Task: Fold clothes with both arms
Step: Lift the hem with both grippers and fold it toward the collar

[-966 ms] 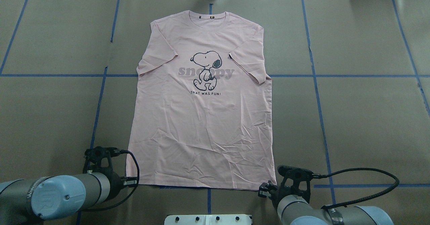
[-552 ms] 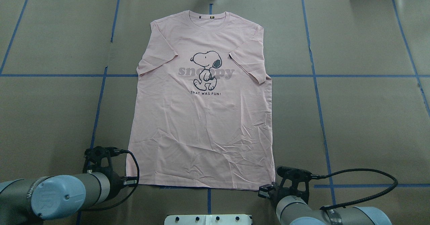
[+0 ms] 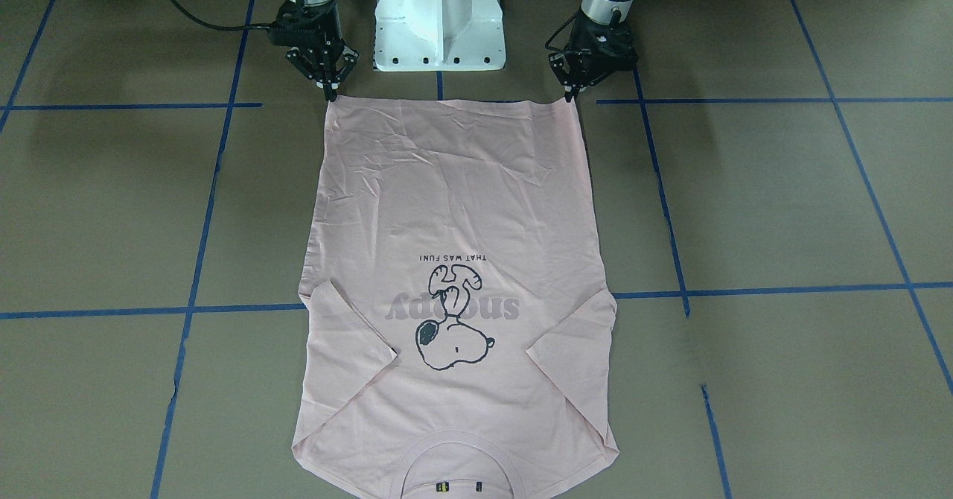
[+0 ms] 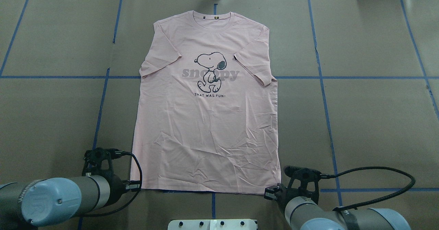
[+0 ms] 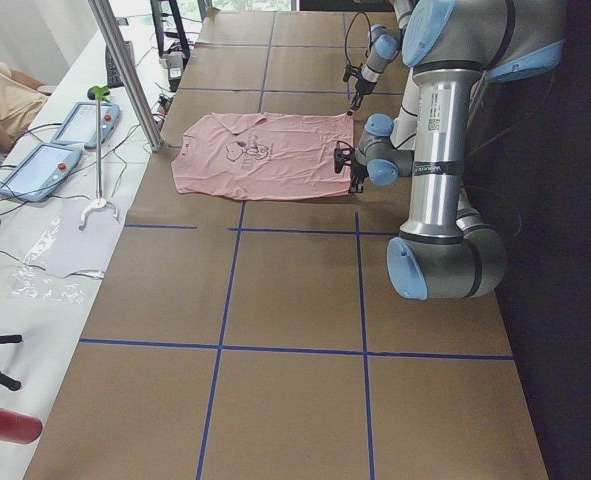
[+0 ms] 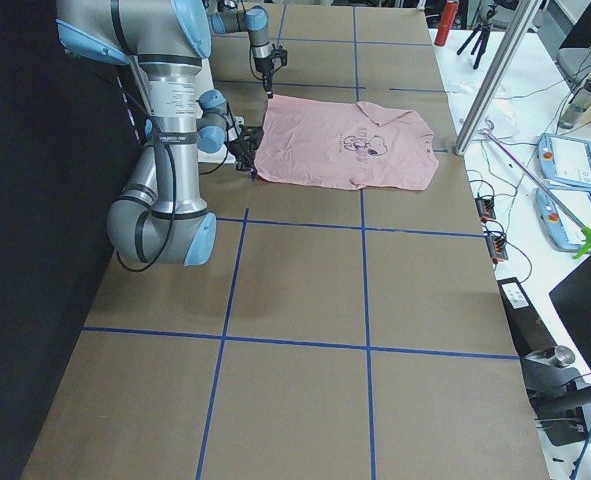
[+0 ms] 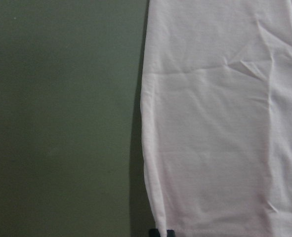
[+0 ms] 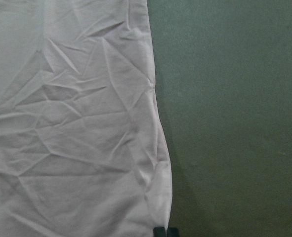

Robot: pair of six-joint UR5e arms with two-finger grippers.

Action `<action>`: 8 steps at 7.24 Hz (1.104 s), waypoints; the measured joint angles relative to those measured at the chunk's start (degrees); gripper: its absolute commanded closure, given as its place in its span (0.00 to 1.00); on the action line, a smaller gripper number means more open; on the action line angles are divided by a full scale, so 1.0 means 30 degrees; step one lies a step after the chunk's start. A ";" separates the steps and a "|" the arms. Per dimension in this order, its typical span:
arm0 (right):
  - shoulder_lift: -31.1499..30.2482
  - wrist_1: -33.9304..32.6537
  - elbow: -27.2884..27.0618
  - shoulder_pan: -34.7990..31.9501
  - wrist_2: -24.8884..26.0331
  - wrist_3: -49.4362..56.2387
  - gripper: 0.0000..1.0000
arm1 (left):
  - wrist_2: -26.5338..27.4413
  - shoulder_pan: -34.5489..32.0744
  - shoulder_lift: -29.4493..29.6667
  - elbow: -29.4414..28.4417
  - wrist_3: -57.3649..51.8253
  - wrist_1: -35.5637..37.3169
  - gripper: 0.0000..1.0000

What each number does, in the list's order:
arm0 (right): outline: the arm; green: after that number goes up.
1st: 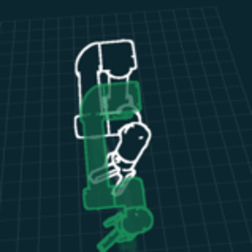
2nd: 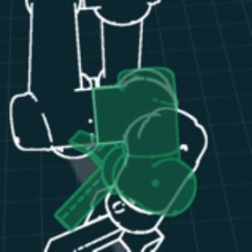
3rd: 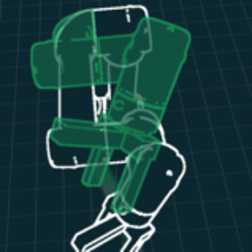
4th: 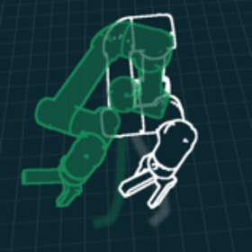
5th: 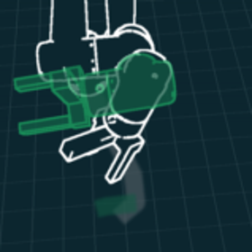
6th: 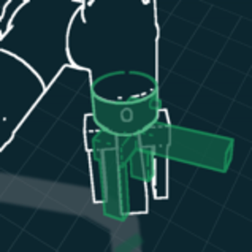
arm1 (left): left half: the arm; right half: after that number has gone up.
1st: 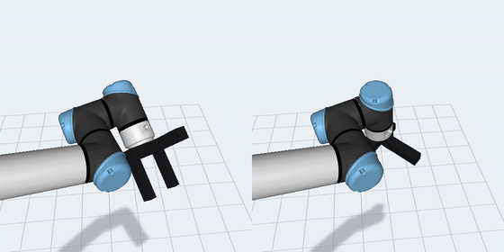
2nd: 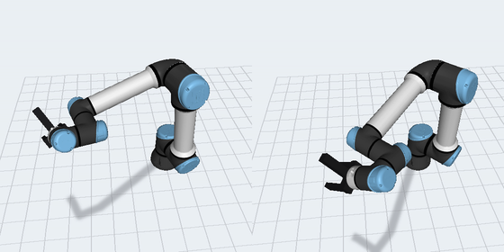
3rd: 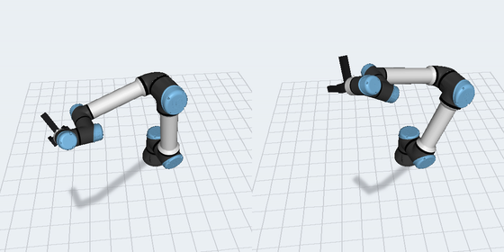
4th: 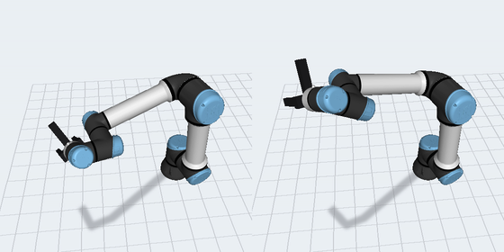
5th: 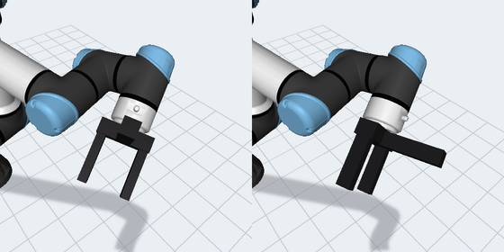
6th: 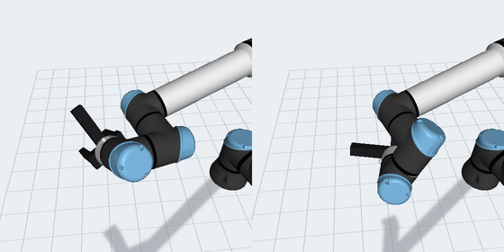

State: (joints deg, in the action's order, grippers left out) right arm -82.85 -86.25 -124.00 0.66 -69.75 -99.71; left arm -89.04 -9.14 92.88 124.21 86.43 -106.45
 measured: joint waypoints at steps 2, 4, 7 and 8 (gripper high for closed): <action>-0.1394 -0.1818 -0.4399 -0.0137 -0.0723 0.0561 1.00 | -0.1896 -0.0139 0.0259 0.5138 -0.0522 0.4988 1.00; -0.1276 -0.6494 -0.9377 -0.0254 -0.2497 0.0648 1.00 | -0.3530 -0.0830 0.1732 0.9462 -0.0647 0.9564 1.00; 0.1989 -0.9246 -0.8855 -0.2319 -0.3699 0.3007 1.00 | -0.4225 -0.2813 0.3656 0.8548 -0.2715 1.0996 1.00; 0.3968 -0.9408 -0.6834 -0.4408 -0.4488 0.4794 1.00 | -0.4268 -0.4457 0.4710 0.6771 -0.4257 1.1044 1.00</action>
State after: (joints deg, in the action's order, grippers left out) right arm -70.95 -114.47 -144.50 -12.56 -83.21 -85.33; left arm -101.85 -22.51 107.01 144.52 73.66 -73.32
